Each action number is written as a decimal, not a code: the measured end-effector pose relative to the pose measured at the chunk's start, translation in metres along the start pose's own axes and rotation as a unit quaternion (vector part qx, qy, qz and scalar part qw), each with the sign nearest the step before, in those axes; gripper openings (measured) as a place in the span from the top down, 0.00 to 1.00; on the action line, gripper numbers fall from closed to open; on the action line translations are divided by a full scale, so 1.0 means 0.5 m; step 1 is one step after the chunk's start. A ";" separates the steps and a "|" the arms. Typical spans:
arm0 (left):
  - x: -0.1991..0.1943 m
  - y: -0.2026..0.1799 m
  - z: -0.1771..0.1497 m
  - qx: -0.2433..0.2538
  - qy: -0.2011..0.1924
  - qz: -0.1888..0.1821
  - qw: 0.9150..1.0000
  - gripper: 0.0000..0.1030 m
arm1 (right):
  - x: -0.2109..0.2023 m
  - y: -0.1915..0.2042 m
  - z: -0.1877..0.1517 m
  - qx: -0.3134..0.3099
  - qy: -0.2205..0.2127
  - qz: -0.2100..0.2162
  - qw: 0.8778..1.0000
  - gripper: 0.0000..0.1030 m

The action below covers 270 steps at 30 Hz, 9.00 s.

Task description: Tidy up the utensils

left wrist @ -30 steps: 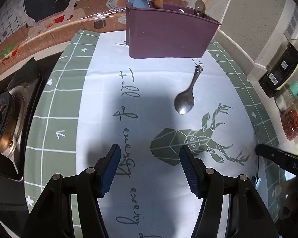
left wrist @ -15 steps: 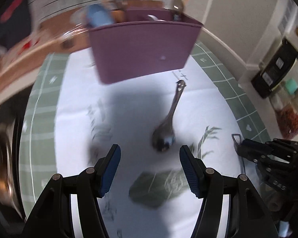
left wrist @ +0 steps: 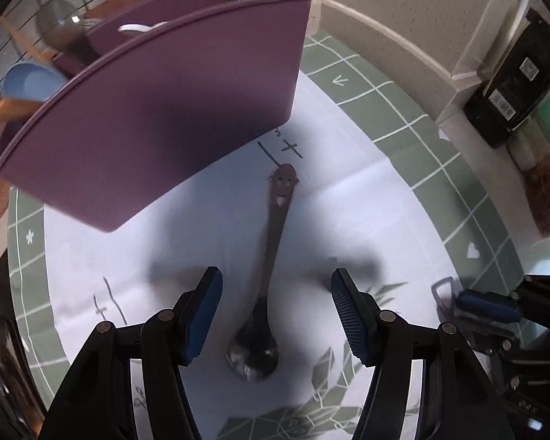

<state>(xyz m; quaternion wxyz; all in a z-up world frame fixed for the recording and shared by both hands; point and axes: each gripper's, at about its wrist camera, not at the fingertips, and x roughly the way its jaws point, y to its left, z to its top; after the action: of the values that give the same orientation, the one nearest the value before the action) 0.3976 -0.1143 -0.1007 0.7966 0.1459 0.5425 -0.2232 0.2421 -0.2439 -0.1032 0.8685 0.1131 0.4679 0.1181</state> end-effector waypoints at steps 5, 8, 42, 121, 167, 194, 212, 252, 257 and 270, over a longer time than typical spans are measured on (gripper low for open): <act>0.001 0.007 0.004 -0.009 0.002 0.004 1.000 0.46 | 0.005 0.030 0.005 -0.019 0.010 -0.037 0.999 0.80; -0.009 0.018 -0.006 -0.026 -0.007 0.010 1.000 0.77 | 0.009 0.055 0.002 -0.034 0.011 -0.056 0.998 0.68; -0.091 0.148 -0.221 -0.156 -0.002 -0.018 0.988 0.87 | 0.060 0.152 0.031 -0.107 0.027 -0.098 0.989 0.93; -0.161 0.110 -0.296 -0.185 -0.053 -0.036 0.981 0.58 | 0.085 0.173 0.057 -0.144 0.057 -0.088 0.984 0.94; -0.249 -0.006 -0.357 -0.166 -0.182 0.043 0.968 0.73 | -0.083 0.084 -0.003 -0.079 -0.034 -0.034 0.996 0.95; -0.456 0.096 -0.194 -0.152 -0.231 0.019 0.961 0.73 | -0.160 0.126 0.132 -0.094 -0.114 0.004 0.989 0.95; -0.419 0.219 0.142 -0.153 -0.242 -0.022 0.958 0.73 | -0.160 0.166 0.488 -0.117 -0.232 0.006 0.966 0.94; -0.397 -0.050 -0.382 -0.182 -0.278 0.104 0.938 0.36 | -0.220 0.207 -0.023 -0.110 -0.162 -0.031 0.980 0.74; -0.409 -0.067 -0.411 -0.198 -0.284 0.132 0.929 0.37 | -0.223 0.206 -0.061 -0.098 -0.157 -0.027 0.982 0.74; -0.427 -0.084 -0.428 -0.190 -0.291 0.144 0.926 0.37 | -0.247 0.229 -0.081 -0.102 -0.176 -0.024 0.979 0.74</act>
<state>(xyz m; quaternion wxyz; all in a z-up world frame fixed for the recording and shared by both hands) 0.1386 -0.0068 0.0191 0.9558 -0.0030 0.2923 -0.0310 0.1309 -0.1707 0.0074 0.9468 0.0321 0.2959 0.1224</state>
